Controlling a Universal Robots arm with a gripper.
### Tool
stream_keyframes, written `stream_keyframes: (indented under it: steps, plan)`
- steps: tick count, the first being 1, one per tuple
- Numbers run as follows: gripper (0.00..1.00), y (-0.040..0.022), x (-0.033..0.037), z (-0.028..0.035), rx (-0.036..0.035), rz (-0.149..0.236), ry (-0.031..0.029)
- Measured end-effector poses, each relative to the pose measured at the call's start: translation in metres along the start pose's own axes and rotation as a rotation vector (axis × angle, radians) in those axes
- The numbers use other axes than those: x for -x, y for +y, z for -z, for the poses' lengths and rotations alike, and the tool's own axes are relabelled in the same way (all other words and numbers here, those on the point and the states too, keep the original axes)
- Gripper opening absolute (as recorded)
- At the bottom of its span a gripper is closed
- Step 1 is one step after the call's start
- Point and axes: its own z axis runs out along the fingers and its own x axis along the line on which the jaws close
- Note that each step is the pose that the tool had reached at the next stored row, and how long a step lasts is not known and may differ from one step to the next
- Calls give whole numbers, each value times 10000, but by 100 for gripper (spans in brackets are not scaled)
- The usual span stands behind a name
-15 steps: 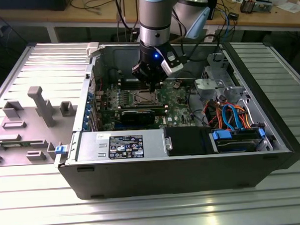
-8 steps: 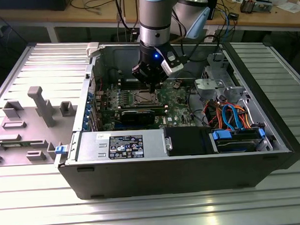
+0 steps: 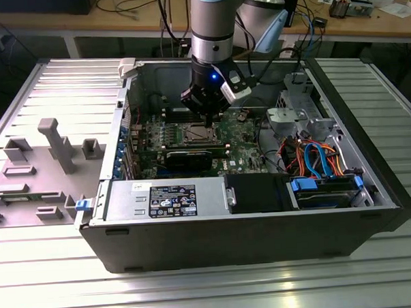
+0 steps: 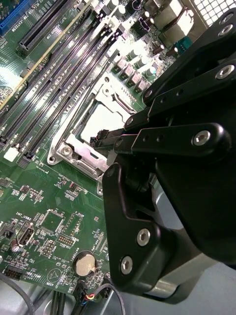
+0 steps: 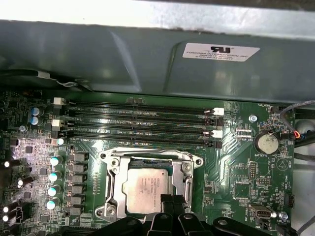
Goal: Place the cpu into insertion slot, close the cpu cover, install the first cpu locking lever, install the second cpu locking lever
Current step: 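Install the second cpu locking lever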
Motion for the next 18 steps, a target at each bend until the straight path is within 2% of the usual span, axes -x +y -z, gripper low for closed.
stream_keyframes:
  steps: [4,11,14,16,18]
  plan:
    - [11,-7,0,1,-1,3,0]
    - [11,-107,-7,0,0,1,0]
    - [11,-110,-7,18,41,-1,-3]
    - [11,-110,-6,64,101,-1,-6]
    - [11,-110,-7,77,136,-3,-2]
